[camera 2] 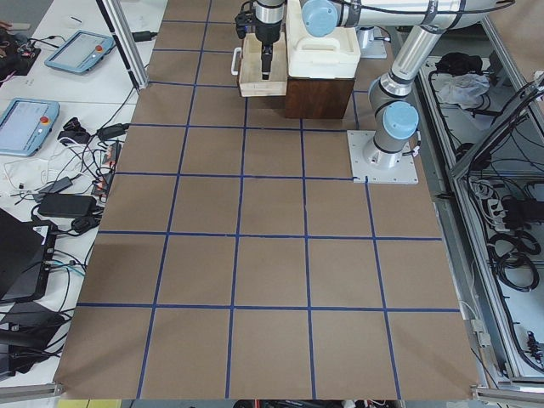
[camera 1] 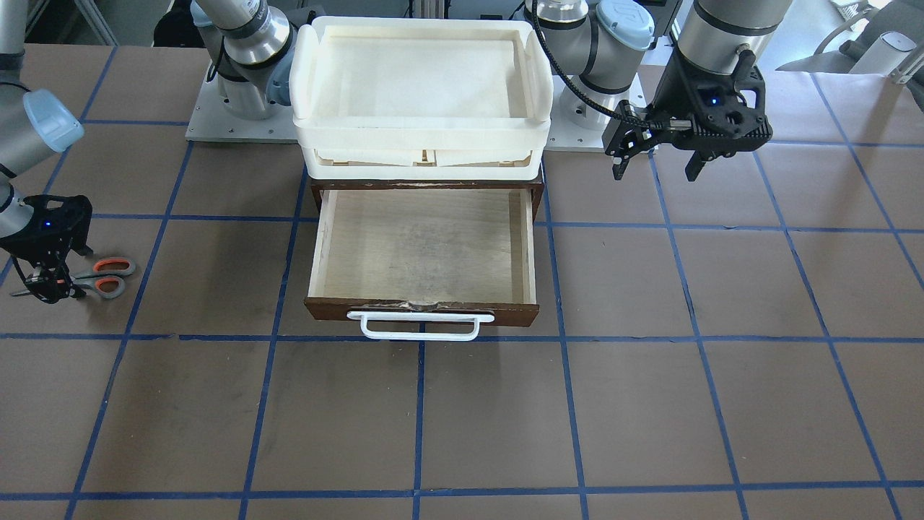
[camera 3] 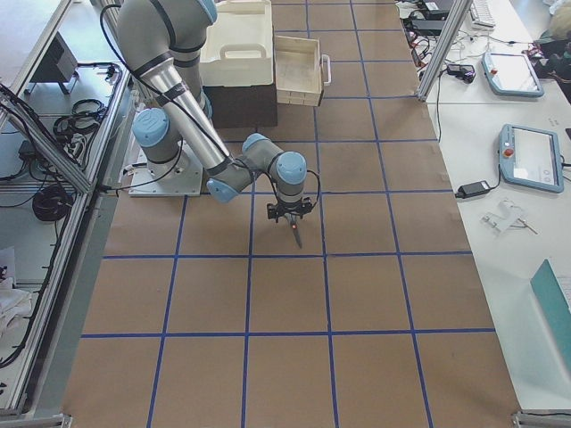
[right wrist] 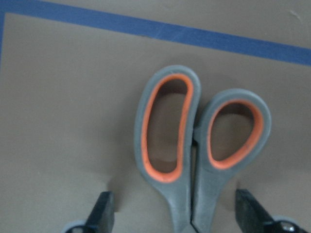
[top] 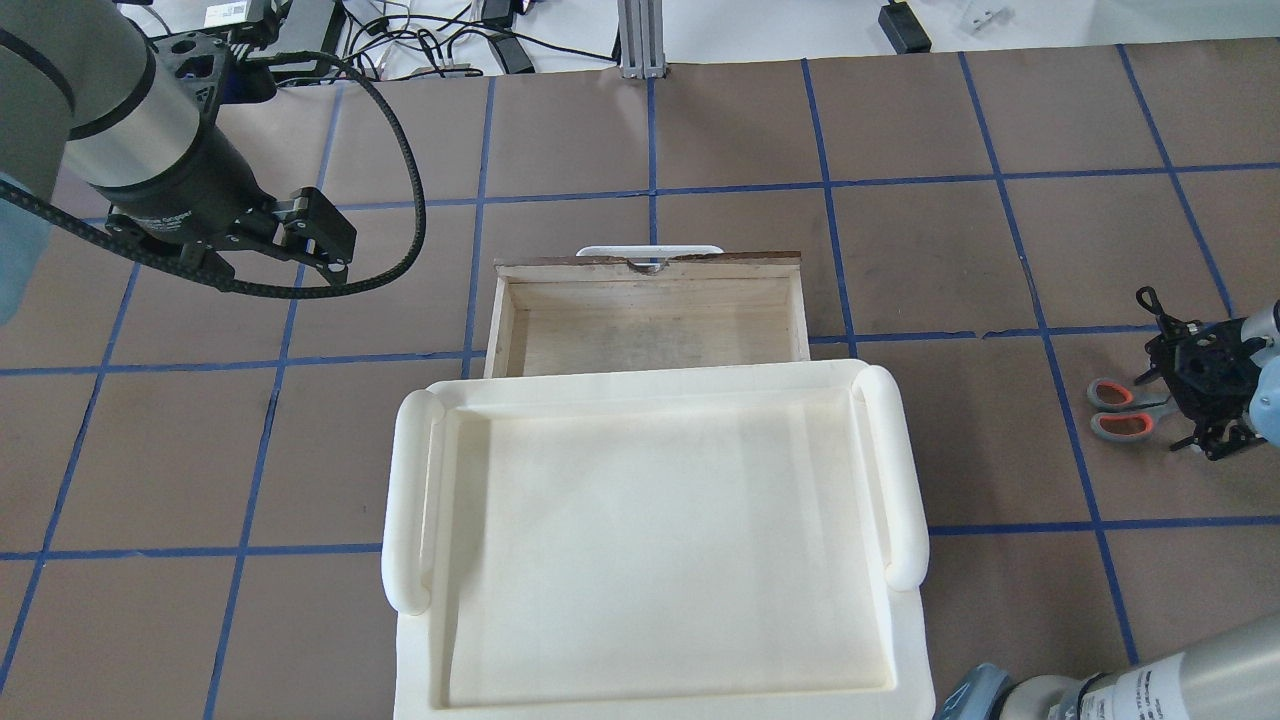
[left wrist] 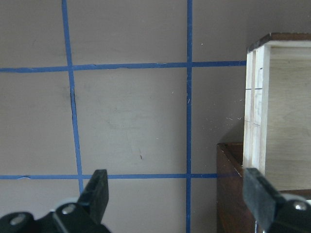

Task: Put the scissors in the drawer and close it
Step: 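Close the right gripper on the scissors handles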

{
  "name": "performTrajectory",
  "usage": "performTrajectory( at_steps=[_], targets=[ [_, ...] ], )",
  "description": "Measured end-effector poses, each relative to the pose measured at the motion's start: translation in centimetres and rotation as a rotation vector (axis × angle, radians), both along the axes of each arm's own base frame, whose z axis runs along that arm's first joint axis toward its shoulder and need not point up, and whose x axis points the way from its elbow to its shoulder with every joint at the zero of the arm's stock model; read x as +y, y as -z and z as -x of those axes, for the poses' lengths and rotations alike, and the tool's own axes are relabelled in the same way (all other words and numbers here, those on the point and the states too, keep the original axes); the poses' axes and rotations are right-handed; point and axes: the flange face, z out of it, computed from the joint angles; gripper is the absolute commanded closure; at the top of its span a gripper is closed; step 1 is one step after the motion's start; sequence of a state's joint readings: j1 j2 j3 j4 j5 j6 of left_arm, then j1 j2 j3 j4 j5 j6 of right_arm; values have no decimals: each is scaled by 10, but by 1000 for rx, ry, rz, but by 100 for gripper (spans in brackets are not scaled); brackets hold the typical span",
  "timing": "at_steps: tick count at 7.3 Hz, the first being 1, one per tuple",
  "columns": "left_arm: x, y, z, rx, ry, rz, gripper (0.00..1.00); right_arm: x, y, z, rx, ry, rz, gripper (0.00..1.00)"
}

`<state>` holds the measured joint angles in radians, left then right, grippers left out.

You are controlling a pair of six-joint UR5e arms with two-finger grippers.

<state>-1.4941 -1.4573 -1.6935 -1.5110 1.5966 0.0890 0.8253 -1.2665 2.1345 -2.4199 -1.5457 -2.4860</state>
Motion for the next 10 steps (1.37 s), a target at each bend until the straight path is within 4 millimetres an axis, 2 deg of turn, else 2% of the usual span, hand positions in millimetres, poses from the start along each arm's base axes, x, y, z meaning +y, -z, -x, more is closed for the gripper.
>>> performTrajectory(
  at_steps=[3,5,6,7,9,10],
  targets=[
    [0,0,0,0,0,0,0,-1,2,2,14,2,8,77],
    [0,0,0,0,0,1,0,-2,2,3,20,2,11,78],
    [0,-1,0,0,0,1,0,-2,2,3,22,2,10,73],
    [0,-1,0,0,0,1,0,-2,2,4,25,3,9,29],
    [0,-1,0,0,0,1,0,-2,3,4,23,21,4,14],
    [0,-1,0,0,0,1,0,-2,4,3,20,26,0,1]
  ],
)
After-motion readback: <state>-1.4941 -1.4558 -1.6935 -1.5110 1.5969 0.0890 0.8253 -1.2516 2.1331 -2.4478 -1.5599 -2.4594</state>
